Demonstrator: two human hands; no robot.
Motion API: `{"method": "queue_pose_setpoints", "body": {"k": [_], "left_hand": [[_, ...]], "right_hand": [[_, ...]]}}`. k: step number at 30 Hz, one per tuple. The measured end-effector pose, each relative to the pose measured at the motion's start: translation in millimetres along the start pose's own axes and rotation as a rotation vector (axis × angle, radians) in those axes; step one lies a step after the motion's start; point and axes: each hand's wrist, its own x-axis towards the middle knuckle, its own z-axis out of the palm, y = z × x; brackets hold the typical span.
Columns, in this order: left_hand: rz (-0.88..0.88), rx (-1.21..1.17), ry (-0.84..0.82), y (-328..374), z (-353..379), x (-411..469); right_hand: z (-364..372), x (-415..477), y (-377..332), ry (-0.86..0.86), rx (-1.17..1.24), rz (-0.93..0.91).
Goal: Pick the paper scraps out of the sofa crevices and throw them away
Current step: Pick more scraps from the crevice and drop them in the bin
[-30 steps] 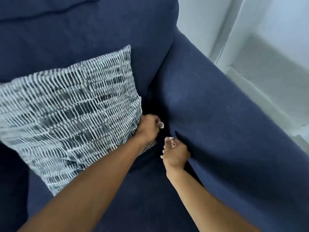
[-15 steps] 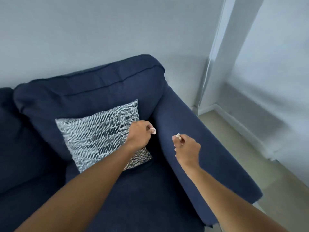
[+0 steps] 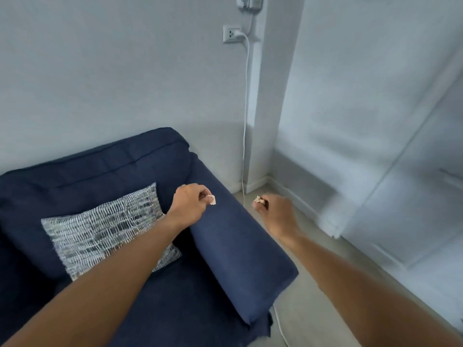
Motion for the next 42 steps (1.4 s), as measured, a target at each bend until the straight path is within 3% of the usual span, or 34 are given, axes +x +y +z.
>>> {"method": "queue_pose_setpoints", "body": {"k": [10,20,33,42], "left_hand": [[0.102,-0.073,-0.162,76.1,60.5,-5.1],[0.212,-0.048,-0.375,131.8,183.0,-55.1],[0.257,-0.036,-0.705,106.6,354.6,-193.0],[0.202,0.004,-0.844,67.2,424.7,-264.9]], "right_hand": [[-90.6,-38.8,81.5,0.117,-0.150,0.130],[-114.4,-119.9,192.4,0.104,-0.195,0.332],[-29.8,-265.7,330.0,-0.038,-0.197,0.672],[32.9,-344.3,397.2,-0.150,-0.212,0.821]]}}
